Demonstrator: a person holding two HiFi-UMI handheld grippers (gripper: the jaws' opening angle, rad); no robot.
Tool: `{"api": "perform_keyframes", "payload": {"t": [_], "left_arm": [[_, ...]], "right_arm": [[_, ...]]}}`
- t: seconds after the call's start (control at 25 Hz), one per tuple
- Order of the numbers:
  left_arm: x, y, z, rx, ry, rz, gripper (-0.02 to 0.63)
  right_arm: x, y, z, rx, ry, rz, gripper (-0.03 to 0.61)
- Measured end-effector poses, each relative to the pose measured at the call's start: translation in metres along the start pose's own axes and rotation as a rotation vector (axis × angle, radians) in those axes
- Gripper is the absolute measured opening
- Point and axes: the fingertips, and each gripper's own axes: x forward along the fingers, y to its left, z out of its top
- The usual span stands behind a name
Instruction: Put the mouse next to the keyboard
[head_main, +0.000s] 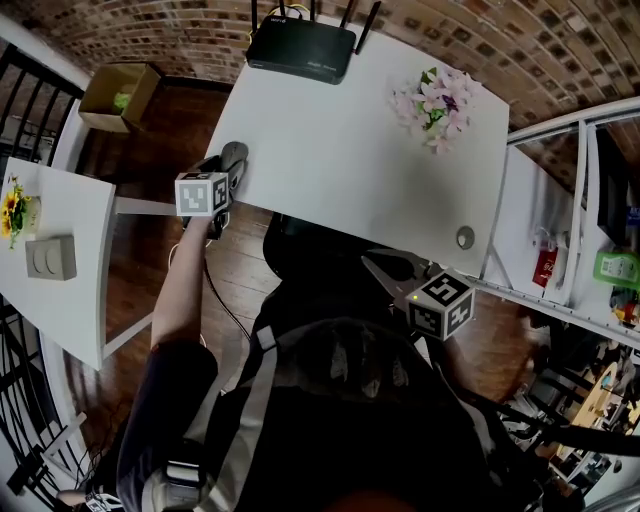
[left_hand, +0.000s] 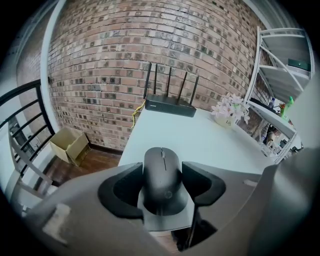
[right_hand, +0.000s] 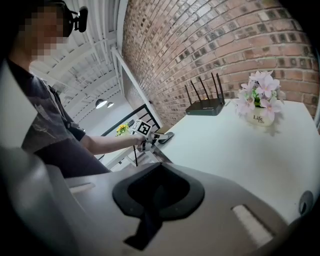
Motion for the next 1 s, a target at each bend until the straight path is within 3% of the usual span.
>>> {"api": "perform_keyframes", "payload": {"t": [0.32,0.52,1.0], "left_arm": [[-0.004,0.014,-0.001,-0.025,0.008,0.019,0.255],[-0.001,0.011,-0.001,-0.024,0.021,0.011,0.255],[0.001,0.009,0.0,-0.022,0.019,0.062,0.258]], "right_arm": [[0.004,0.002,-0.001,-0.005,-0.003,-0.005,0.005],[-0.006,0.002,-0.003,0.059,-0.026,-0.008,0.005],[-0.016,0.001,-0.012,0.02,-0.104,-0.031,0.005]]}}
